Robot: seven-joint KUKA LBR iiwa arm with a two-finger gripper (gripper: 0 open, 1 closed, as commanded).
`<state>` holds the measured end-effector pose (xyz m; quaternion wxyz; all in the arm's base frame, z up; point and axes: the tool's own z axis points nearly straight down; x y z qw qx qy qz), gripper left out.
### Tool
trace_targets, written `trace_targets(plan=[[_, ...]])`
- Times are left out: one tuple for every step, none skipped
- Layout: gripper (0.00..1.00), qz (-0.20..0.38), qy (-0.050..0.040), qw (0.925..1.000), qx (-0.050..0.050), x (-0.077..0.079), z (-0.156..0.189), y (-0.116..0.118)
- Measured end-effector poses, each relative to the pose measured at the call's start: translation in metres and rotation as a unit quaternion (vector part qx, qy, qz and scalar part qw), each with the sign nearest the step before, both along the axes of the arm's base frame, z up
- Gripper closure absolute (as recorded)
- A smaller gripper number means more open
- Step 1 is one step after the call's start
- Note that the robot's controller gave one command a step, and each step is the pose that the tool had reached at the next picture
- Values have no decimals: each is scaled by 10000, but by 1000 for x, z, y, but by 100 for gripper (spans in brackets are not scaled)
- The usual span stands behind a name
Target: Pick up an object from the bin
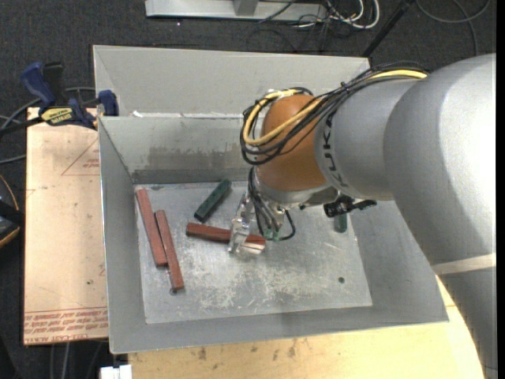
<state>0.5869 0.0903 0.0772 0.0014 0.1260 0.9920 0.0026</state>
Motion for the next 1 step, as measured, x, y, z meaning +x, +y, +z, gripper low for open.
trace_targets(plan=[[100, 761, -6, 9971, -22, 47, 131, 0]])
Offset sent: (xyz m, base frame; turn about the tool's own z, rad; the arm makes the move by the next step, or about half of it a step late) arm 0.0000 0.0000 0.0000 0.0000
